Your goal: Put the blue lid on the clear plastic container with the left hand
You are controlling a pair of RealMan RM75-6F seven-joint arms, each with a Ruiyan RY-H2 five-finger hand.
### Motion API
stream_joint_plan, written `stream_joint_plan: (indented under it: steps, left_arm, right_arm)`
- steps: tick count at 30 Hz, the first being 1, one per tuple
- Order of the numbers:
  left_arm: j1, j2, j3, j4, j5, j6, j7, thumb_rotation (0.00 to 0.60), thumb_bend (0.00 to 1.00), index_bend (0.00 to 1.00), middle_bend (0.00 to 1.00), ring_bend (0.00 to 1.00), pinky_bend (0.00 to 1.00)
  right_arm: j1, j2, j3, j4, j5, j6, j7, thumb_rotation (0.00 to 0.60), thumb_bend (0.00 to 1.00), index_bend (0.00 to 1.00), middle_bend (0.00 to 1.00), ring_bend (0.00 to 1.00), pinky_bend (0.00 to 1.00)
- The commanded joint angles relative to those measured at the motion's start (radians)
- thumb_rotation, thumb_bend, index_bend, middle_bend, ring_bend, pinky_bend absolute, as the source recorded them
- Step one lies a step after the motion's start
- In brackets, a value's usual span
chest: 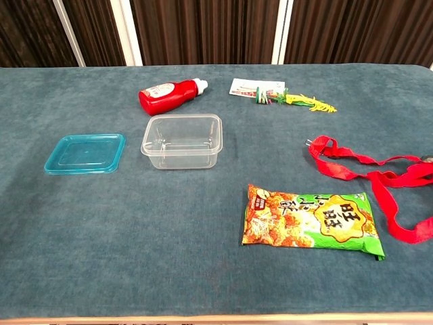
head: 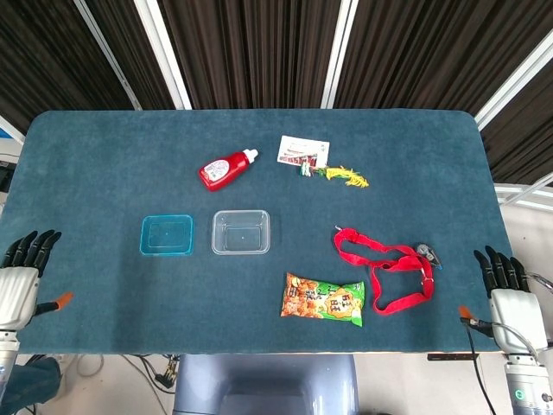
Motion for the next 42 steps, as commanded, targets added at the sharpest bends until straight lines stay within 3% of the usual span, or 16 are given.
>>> stream_joint_plan:
  steps: [1,8,16,22,27,42]
  left_arm:
    - [-0.034,-0.002,-0.014,0.030,-0.013,-0.054,-0.056,0.600,0.10,0.06,0.06,0.01,0.09]
    - [-0.126,-0.007,-0.055,0.051,-0.104,-0.210,-0.034,0.600,0.07,0.04,0.04,0.01,0.09]
    - [-0.296,-0.015,-0.117,0.047,-0.276,-0.474,0.062,0.600,0.05,0.03,0.02,0.01,0.08]
    - [-0.404,-0.060,-0.128,0.104,-0.374,-0.582,0.176,0.600,0.01,0.03,0.01,0.00,0.08]
    - [-0.477,-0.080,-0.136,0.142,-0.452,-0.699,0.164,0.600,0.01,0.03,0.02,0.00,0.08]
    - [-0.590,-0.177,-0.108,0.305,-0.611,-0.799,0.181,0.600,0.01,0.01,0.04,0.00,0.06]
  right_arm:
    - [0.002,-0.001,-0.003,0.001,0.008,-0.012,0.004,0.600,0.27,0.04,0.00,0.00,0.00]
    - [0.009,-0.003,0.005,0.014,0.039,-0.038,0.020,0.600,0.27,0.04,0.00,0.00,0.00]
    - [0.026,-0.018,0.012,0.053,0.090,-0.092,0.034,0.600,0.27,0.04,0.00,0.00,0.00]
    - [0.035,-0.034,0.020,0.087,0.118,-0.114,0.033,0.600,0.27,0.04,0.00,0.00,0.00]
    - [0.039,-0.045,0.026,0.109,0.142,-0.126,0.029,0.600,0.27,0.04,0.00,0.00,0.00]
    - [0.050,-0.075,0.041,0.163,0.203,-0.155,0.012,0.600,0.27,0.04,0.00,0.00,0.00]
